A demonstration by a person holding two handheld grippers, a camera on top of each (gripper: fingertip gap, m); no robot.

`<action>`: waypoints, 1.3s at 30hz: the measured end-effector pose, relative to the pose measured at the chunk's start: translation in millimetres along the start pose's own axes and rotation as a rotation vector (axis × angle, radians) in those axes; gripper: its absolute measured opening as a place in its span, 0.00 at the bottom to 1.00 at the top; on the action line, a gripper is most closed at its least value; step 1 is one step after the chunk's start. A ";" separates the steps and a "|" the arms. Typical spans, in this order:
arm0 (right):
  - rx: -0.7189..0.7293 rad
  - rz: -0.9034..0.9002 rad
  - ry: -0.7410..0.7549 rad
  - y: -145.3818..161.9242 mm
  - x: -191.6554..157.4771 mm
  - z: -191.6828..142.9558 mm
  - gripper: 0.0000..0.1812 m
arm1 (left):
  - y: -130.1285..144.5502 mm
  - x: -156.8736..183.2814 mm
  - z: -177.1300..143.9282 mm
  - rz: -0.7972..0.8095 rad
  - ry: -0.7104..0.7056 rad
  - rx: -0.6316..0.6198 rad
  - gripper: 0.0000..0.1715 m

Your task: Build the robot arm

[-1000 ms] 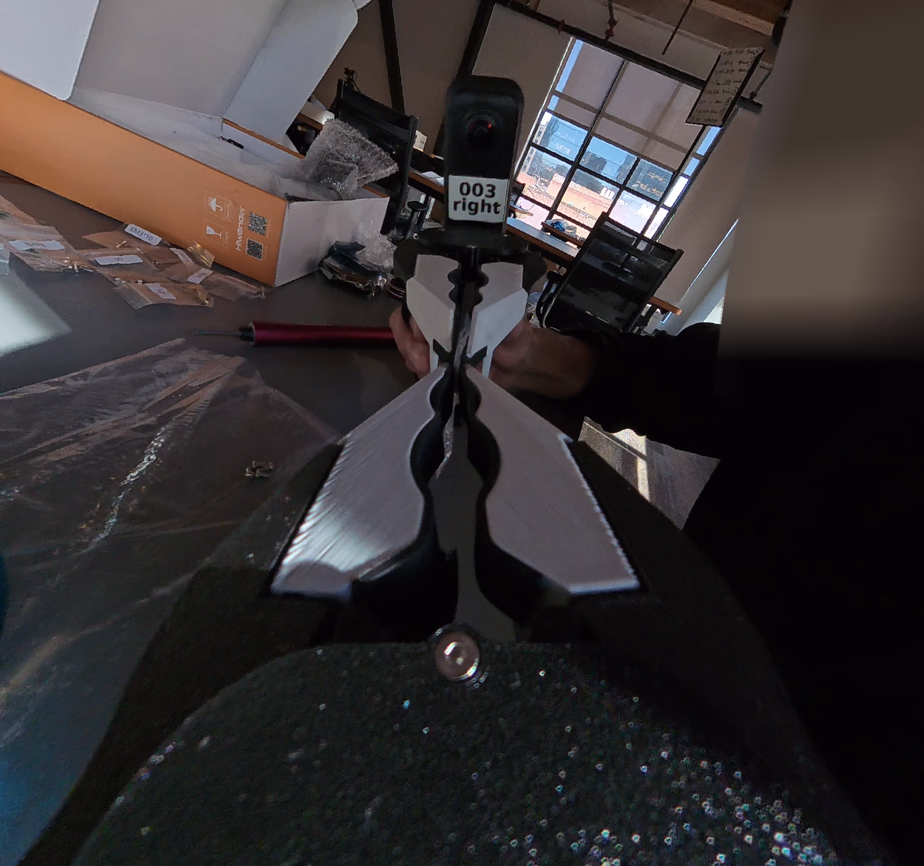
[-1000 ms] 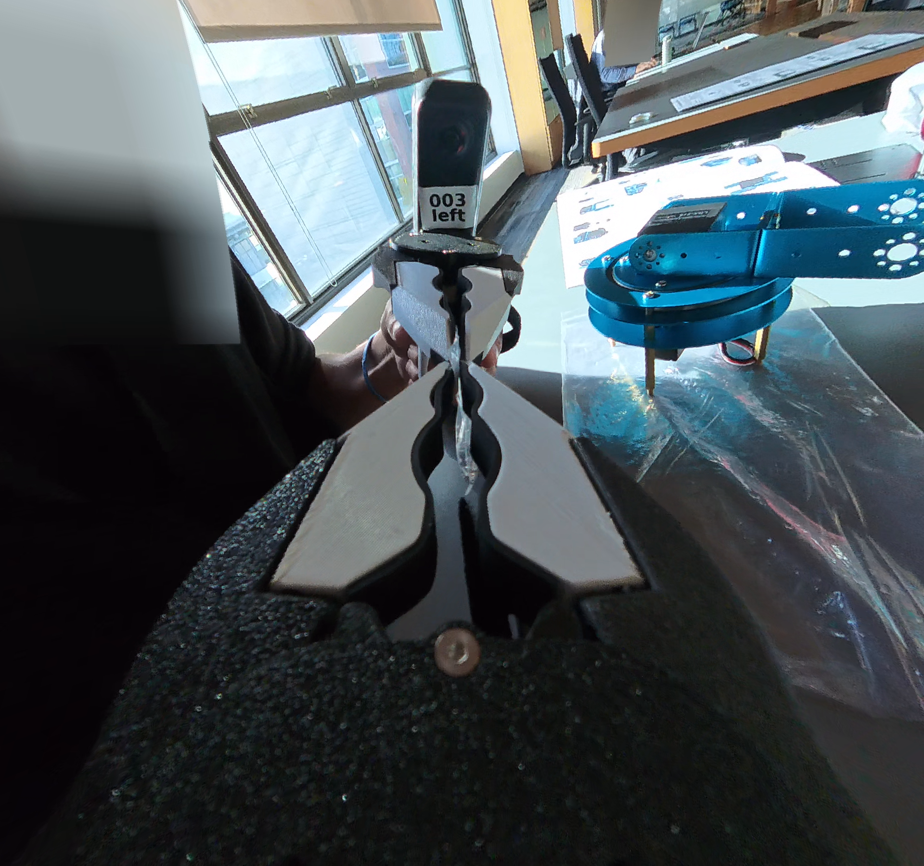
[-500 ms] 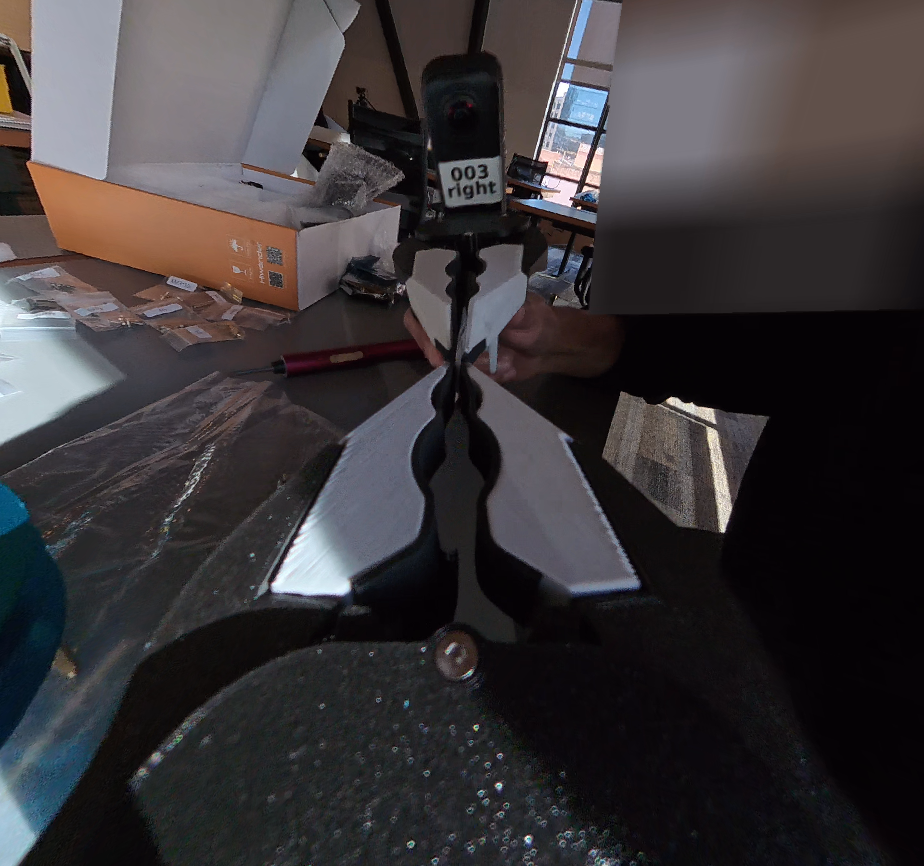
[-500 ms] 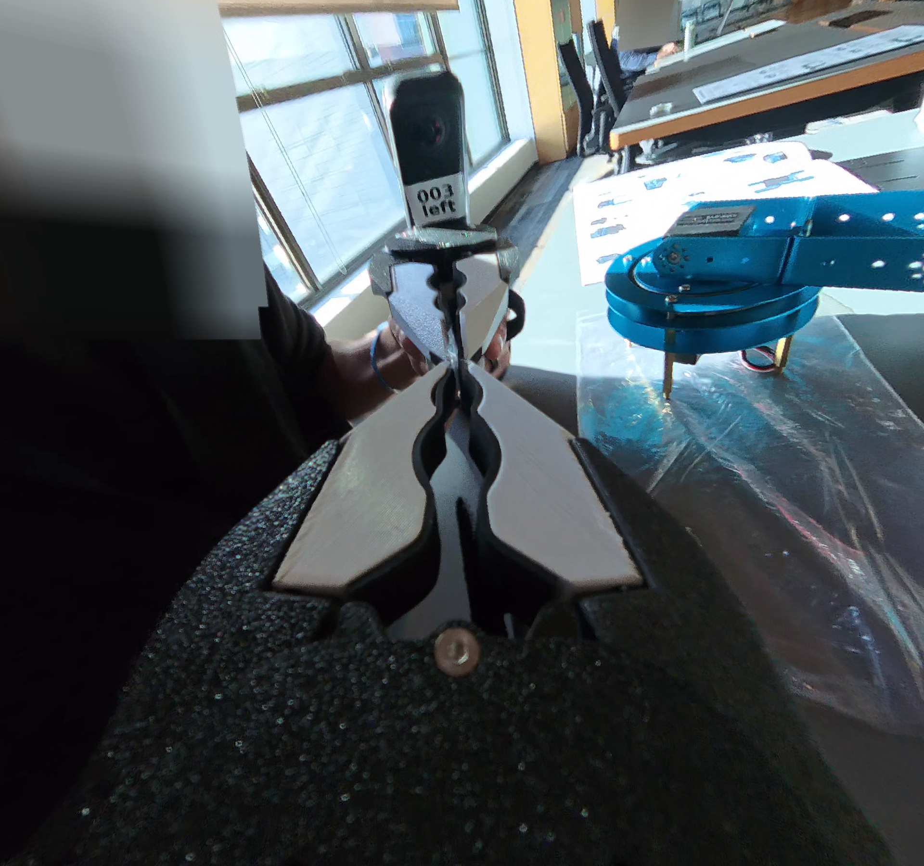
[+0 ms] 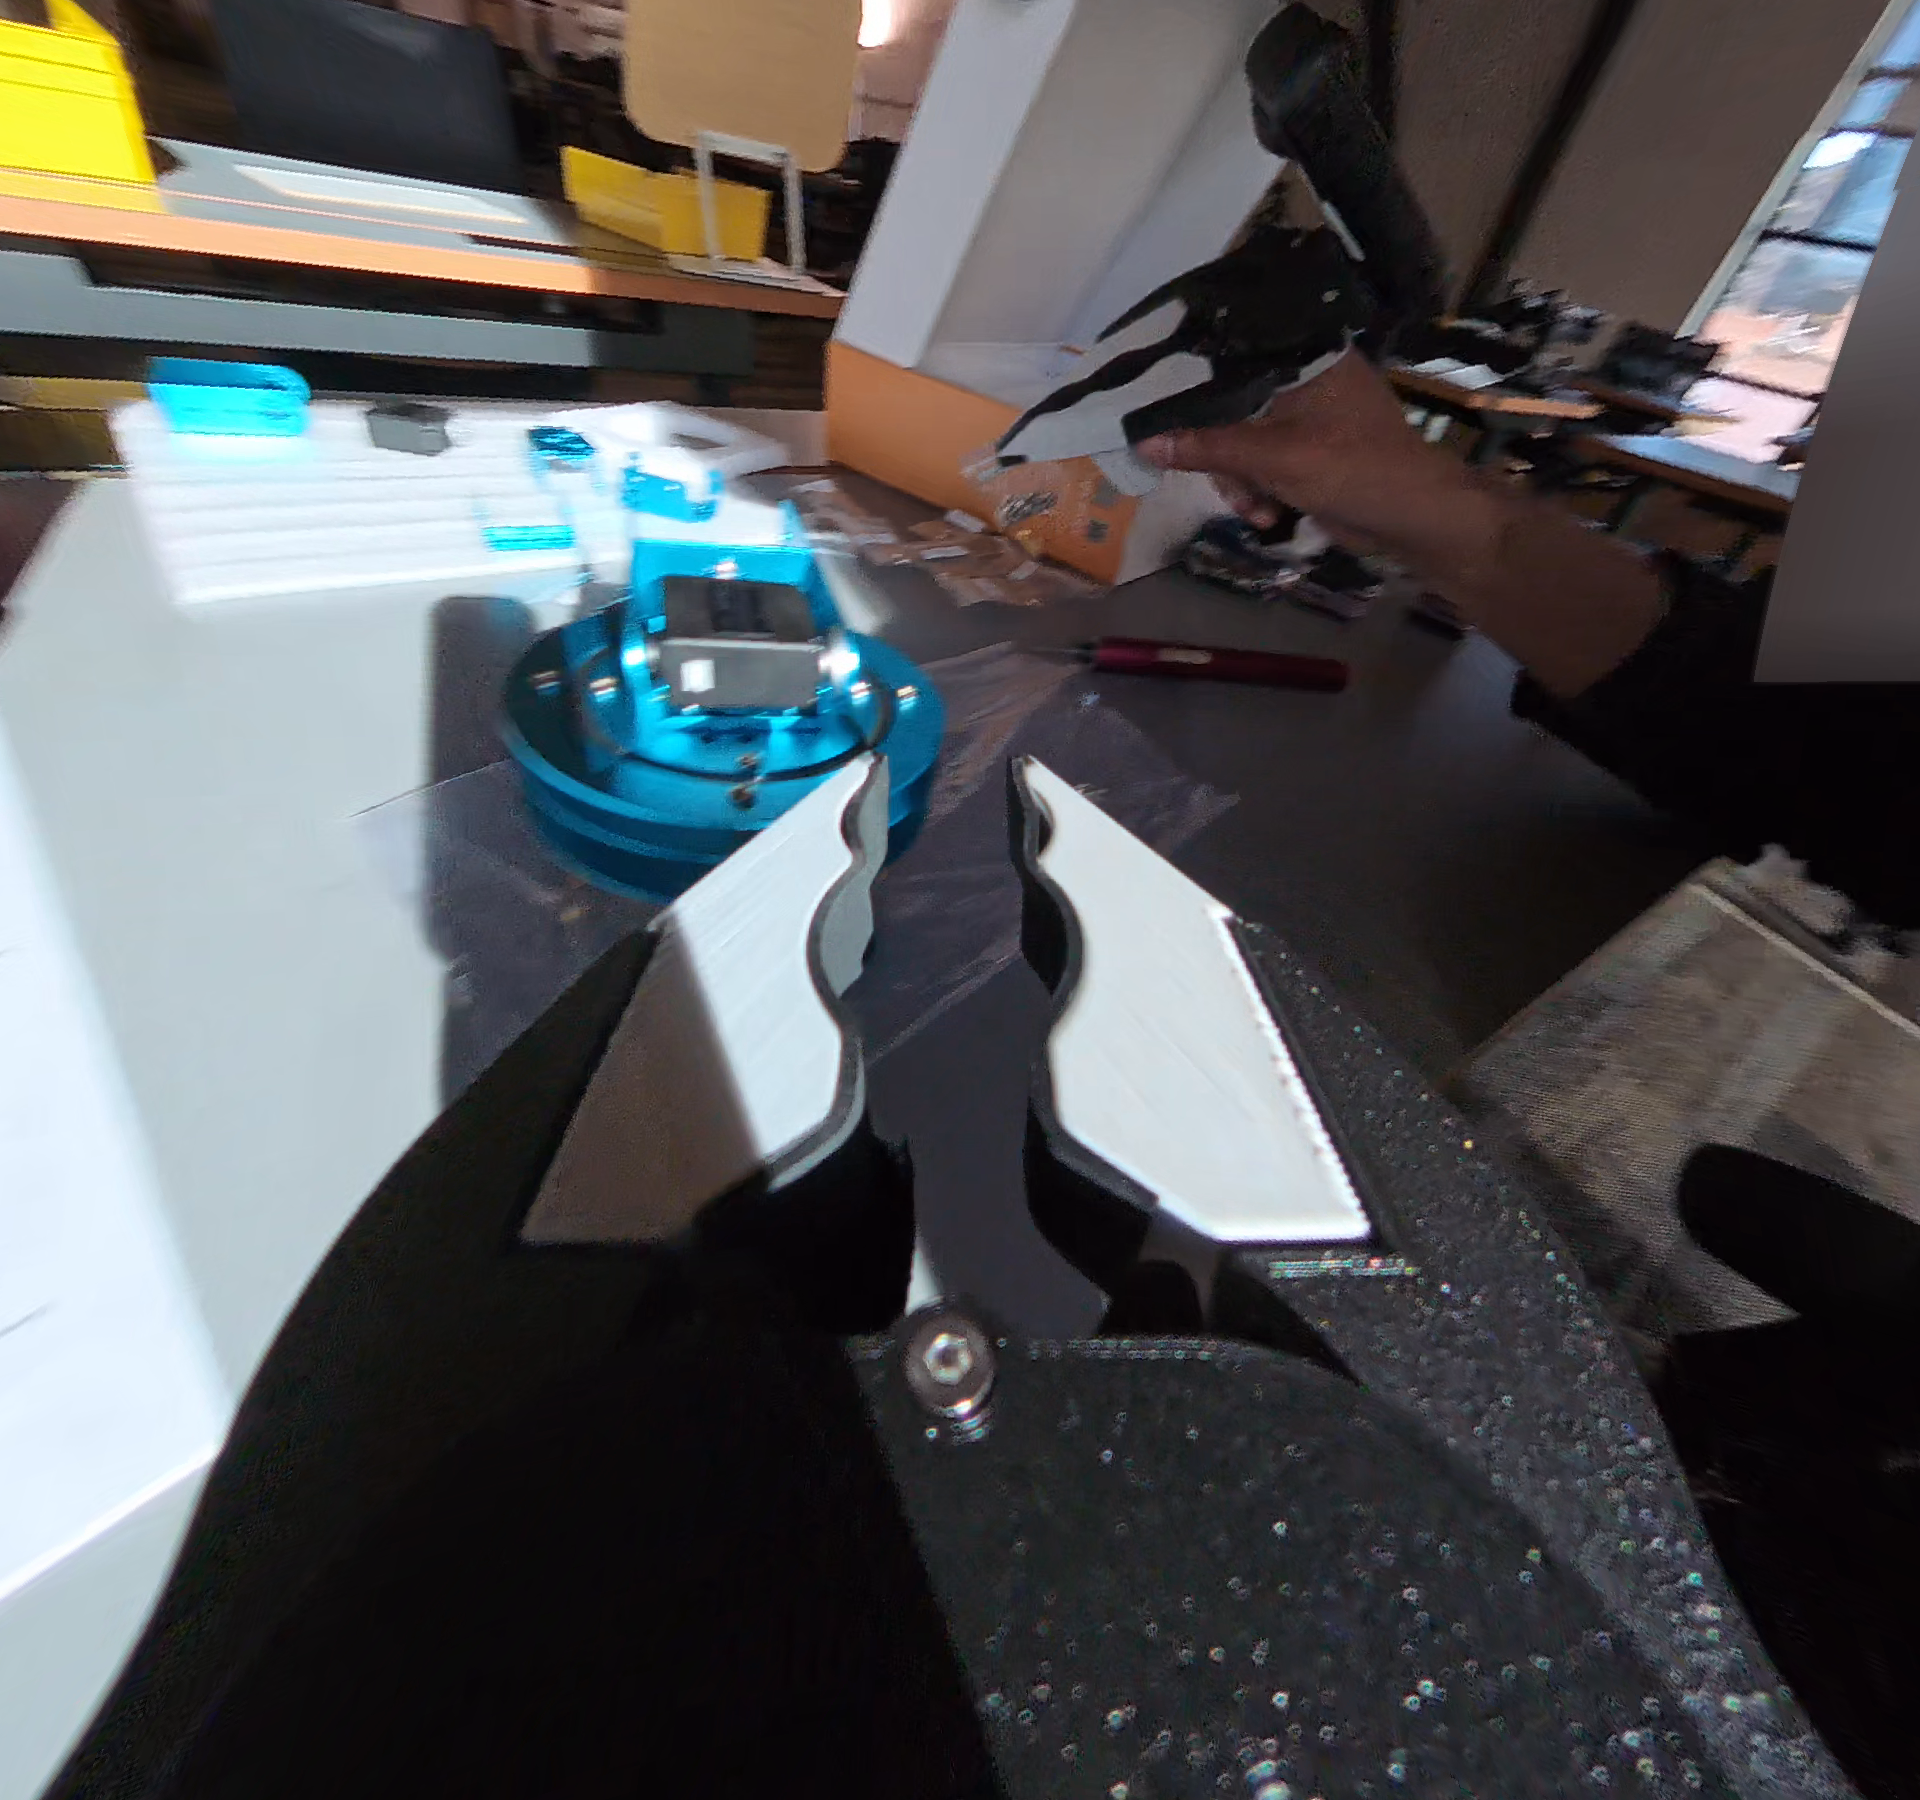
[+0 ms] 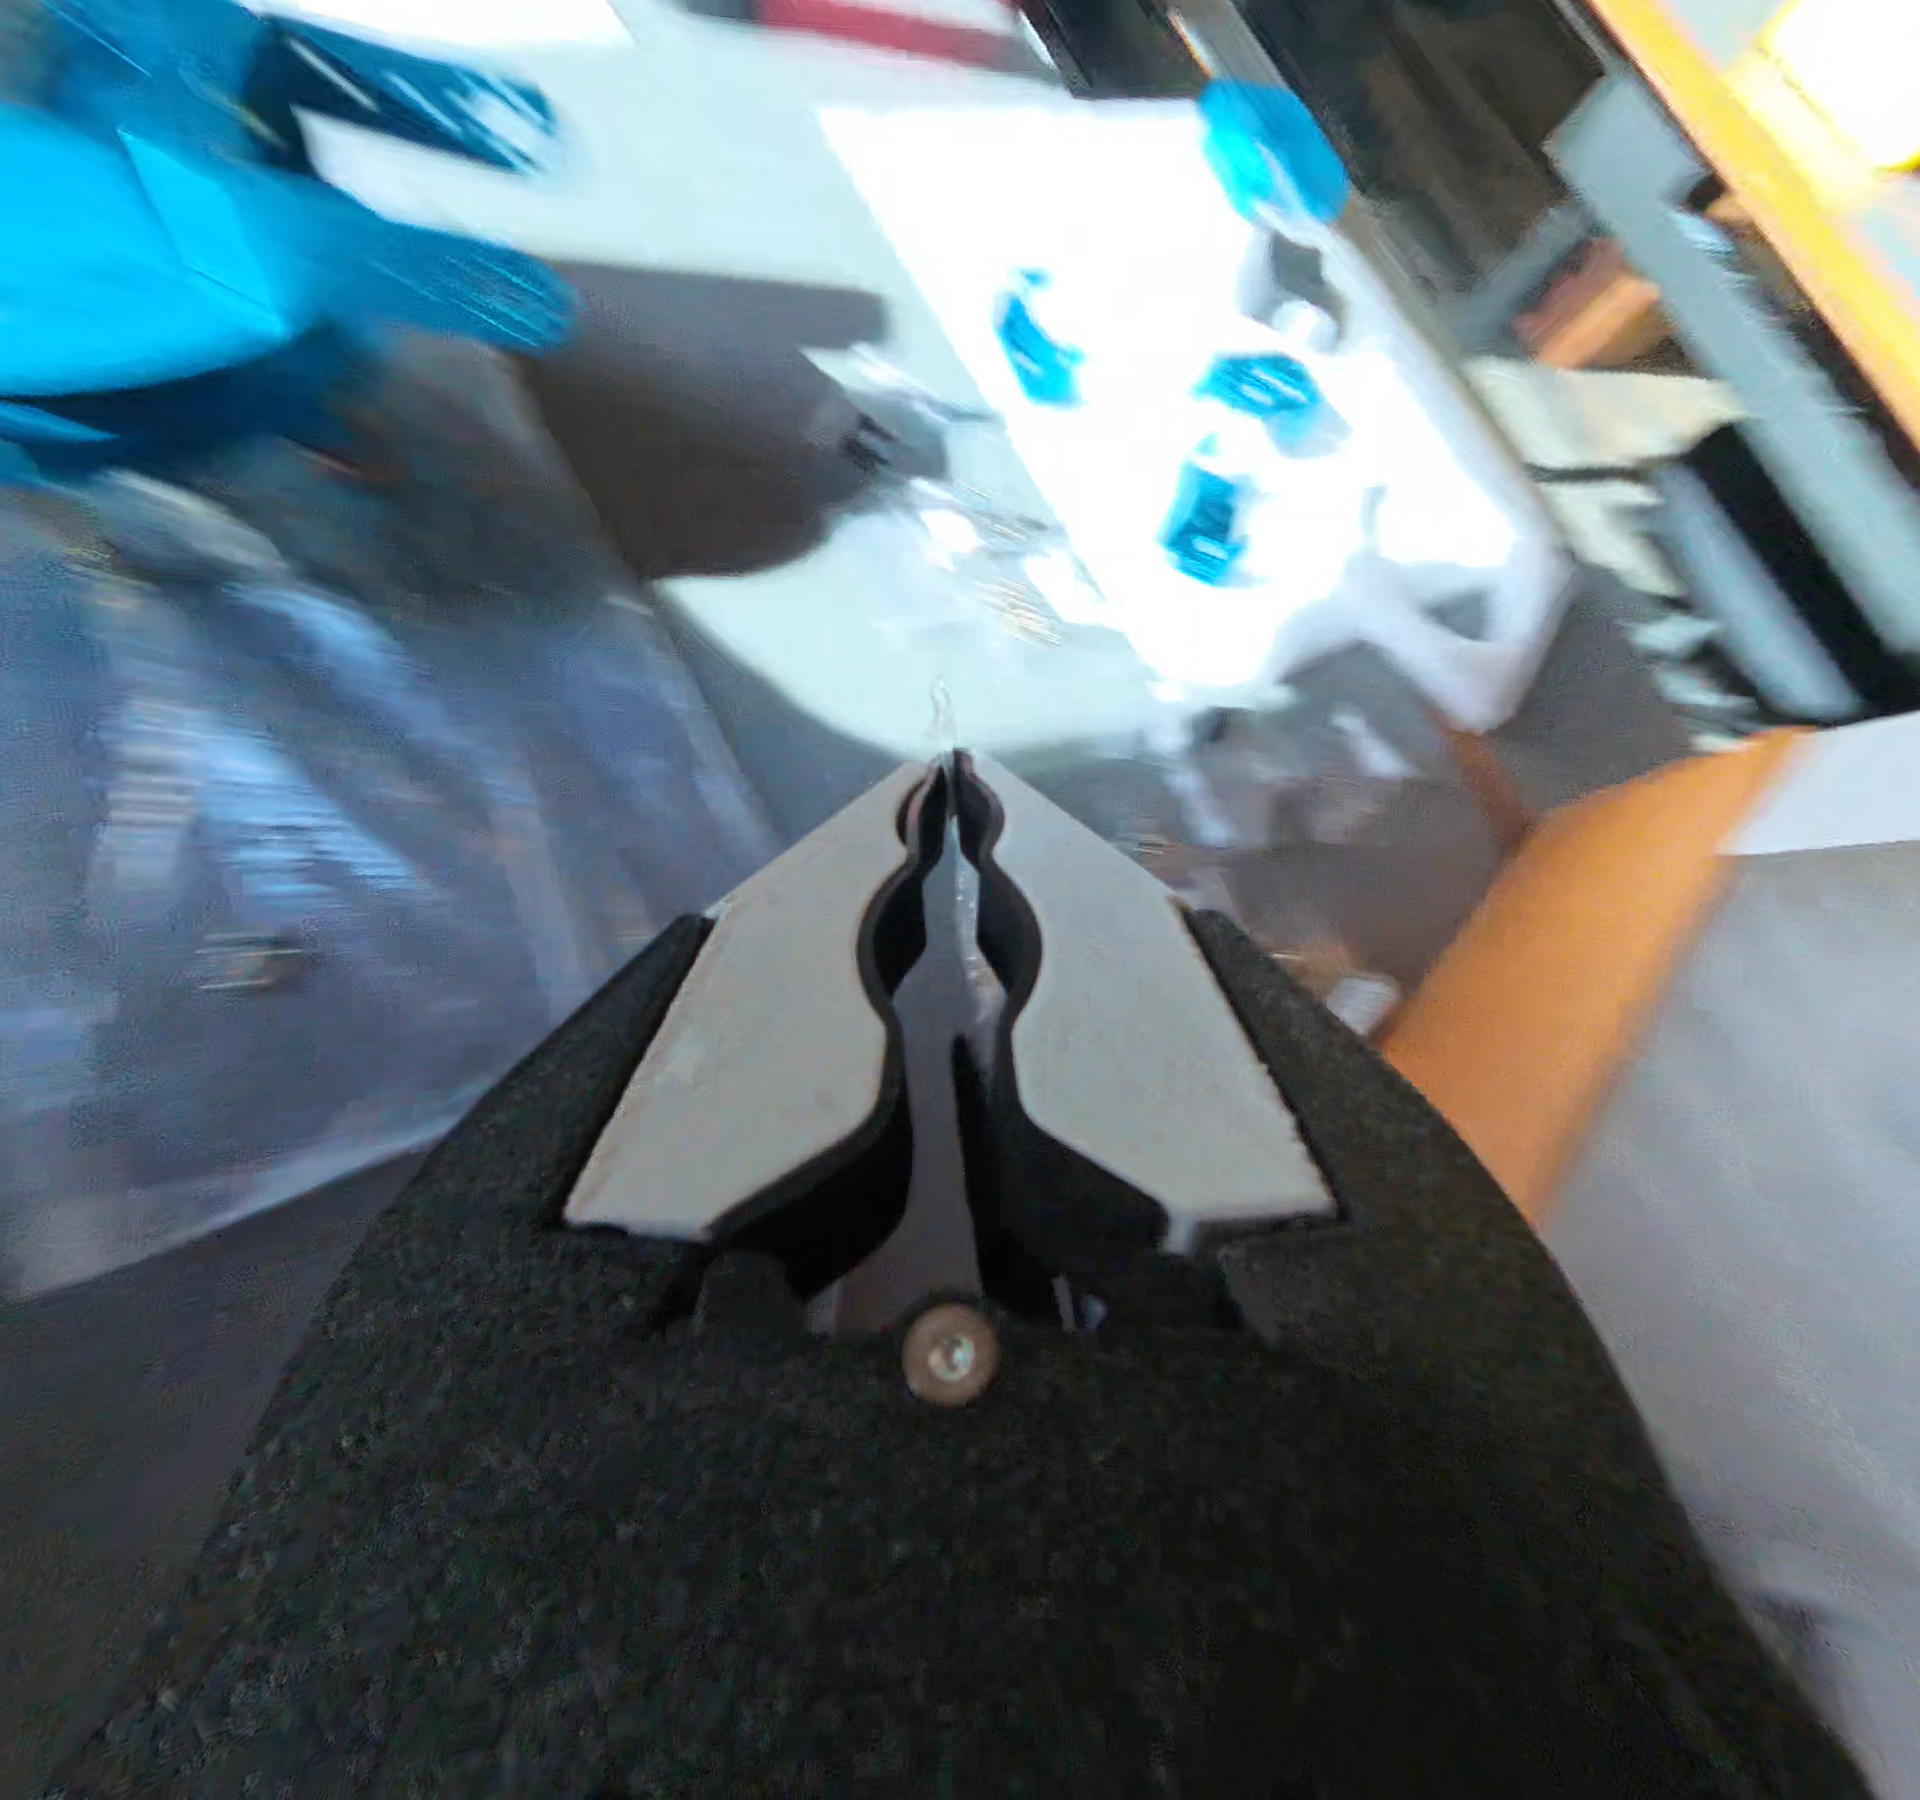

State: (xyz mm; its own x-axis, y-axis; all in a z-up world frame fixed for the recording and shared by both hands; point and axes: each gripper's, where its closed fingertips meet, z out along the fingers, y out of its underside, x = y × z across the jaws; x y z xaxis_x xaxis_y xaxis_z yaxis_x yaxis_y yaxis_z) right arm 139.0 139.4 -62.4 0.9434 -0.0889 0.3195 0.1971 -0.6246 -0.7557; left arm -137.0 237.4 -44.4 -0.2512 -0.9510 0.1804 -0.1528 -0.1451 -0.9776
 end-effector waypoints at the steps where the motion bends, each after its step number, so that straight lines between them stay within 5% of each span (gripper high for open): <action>1: -0.088 -0.077 0.082 5.6 17.4 16.9 0.00 | 3.3 -16.0 -15.7 0.029 -0.087 -0.020 0.13; 5: -0.394 -0.143 0.091 37.9 31.0 84.8 0.00 | 18.1 -59.0 -84.0 0.102 -0.336 -0.060 0.13; 10: -0.435 0.137 -0.066 44.3 -0.9 107.1 0.12 | 51.0 -88.9 -156.4 0.098 -0.506 -0.133 0.13; 13: -0.318 0.237 -0.069 25.3 0.3 81.8 0.17 | 82.4 -119.0 -196.1 0.052 -0.632 -0.256 0.12; 19: 0.133 0.391 -0.006 -25.1 -30.4 -34.2 0.19 | 104.3 -172.8 -271.7 -0.101 -0.810 -0.288 0.12; 26: 0.300 0.444 0.226 15.1 -85.5 -86.9 0.12 | 77.6 -267.3 -337.2 -0.165 -1.057 -0.309 0.15; 31: 0.354 0.531 0.314 32.7 -80.7 -89.8 0.14 | 54.8 -302.6 -309.9 -0.295 -0.972 -0.190 0.16; 39: 0.404 0.545 0.437 39.3 -70.6 -99.6 0.15 | 43.9 -314.7 -276.2 -0.214 -0.886 -0.208 0.15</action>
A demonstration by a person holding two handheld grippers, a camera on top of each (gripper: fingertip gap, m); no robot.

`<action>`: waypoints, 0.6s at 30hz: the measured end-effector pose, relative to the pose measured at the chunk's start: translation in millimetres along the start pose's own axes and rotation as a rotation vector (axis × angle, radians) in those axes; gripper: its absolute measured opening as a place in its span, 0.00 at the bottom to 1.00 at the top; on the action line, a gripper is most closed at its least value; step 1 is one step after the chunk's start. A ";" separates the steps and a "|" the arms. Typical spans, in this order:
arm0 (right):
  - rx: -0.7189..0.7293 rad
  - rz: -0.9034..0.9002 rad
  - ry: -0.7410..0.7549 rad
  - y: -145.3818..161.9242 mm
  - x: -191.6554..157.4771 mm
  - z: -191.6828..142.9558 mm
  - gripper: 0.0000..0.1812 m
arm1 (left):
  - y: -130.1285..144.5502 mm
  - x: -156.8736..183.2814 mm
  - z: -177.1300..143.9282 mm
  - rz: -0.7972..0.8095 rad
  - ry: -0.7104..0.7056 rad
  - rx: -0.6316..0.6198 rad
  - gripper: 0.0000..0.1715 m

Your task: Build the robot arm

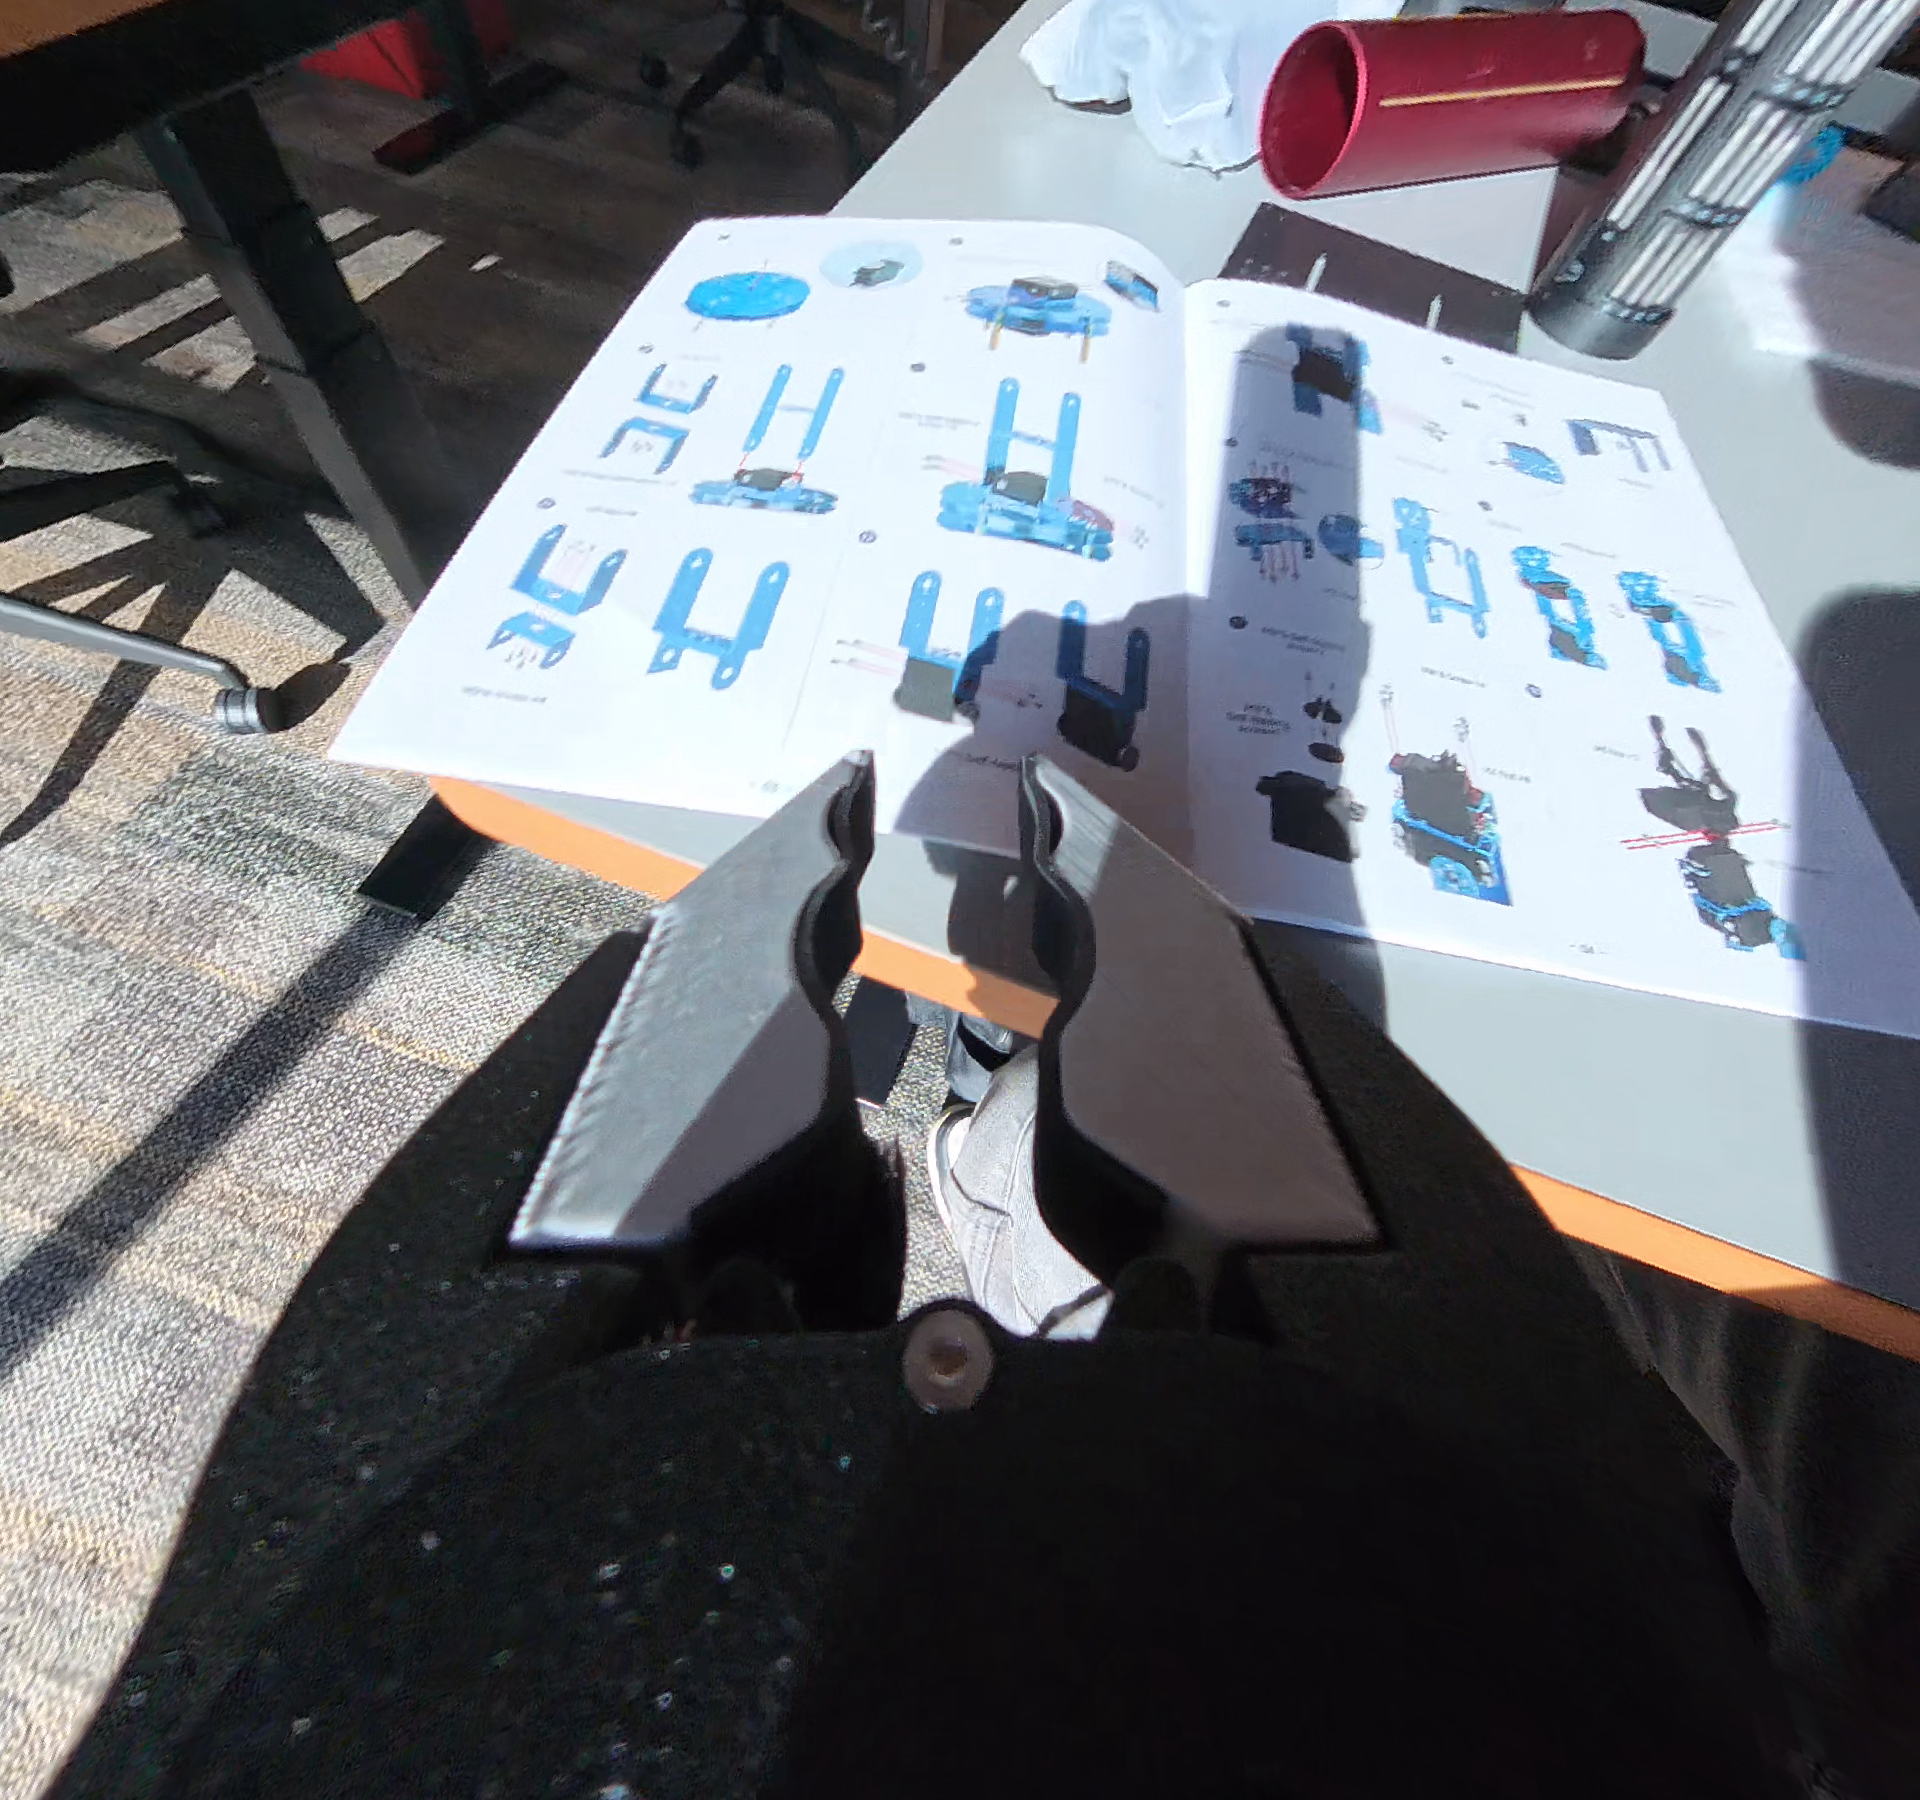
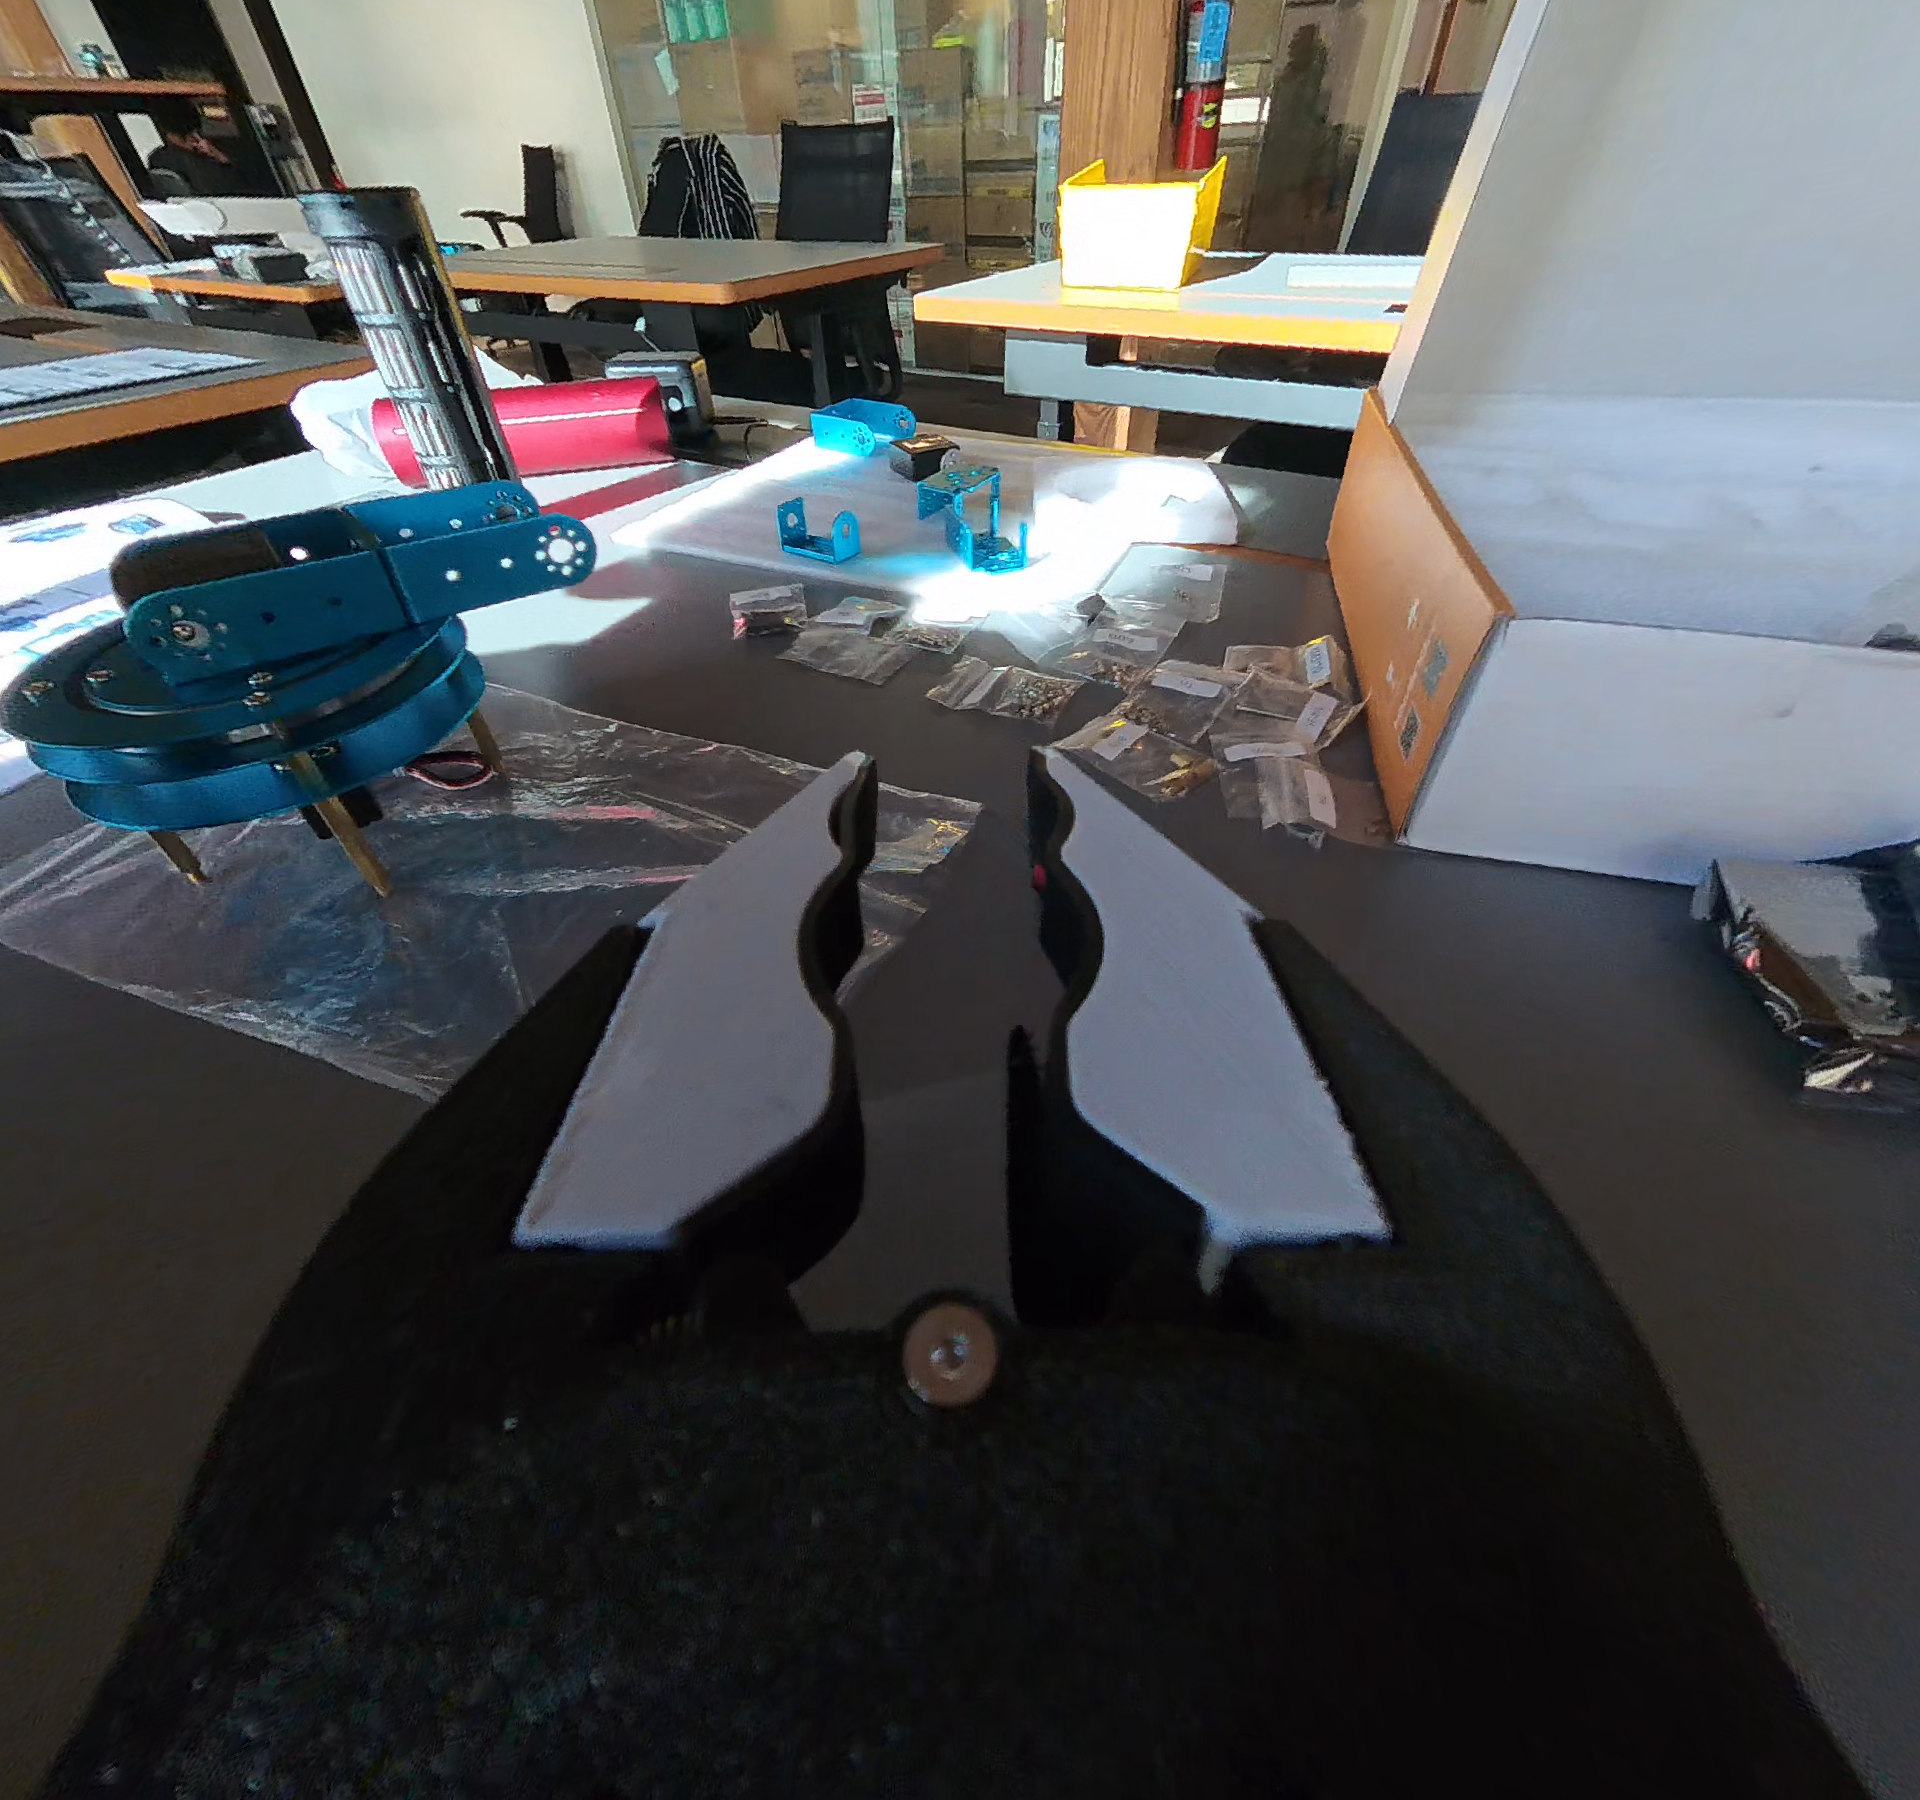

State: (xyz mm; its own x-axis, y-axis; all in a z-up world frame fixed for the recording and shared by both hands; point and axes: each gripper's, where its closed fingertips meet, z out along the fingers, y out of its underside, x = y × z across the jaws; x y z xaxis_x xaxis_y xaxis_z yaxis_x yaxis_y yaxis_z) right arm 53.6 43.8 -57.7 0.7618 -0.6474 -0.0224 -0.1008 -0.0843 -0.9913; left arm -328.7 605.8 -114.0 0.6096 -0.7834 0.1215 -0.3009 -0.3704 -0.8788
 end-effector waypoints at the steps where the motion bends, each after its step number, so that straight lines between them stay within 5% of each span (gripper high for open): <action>1: 0.003 -0.029 0.020 -1.0 0.7 -0.5 0.15 | -3.1 6.7 3.1 0.020 0.033 -0.007 0.15; 11: -0.163 -0.295 0.069 25.5 -18.9 19.0 0.13 | -0.6 11.1 36.0 0.063 0.104 -0.101 0.15; 18: -0.189 -0.292 0.081 29.5 -16.6 22.1 0.13 | -16.2 16.8 40.4 0.028 0.147 -0.046 0.15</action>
State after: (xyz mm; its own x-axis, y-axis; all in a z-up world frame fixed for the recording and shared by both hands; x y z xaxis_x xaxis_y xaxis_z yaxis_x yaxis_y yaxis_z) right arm 52.1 68.8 -89.4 0.7235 -0.6326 0.2763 -0.0089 -0.4087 -0.9126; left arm -283.9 618.8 -116.3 0.4875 -0.8570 0.1670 -0.3515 -0.3677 -0.8609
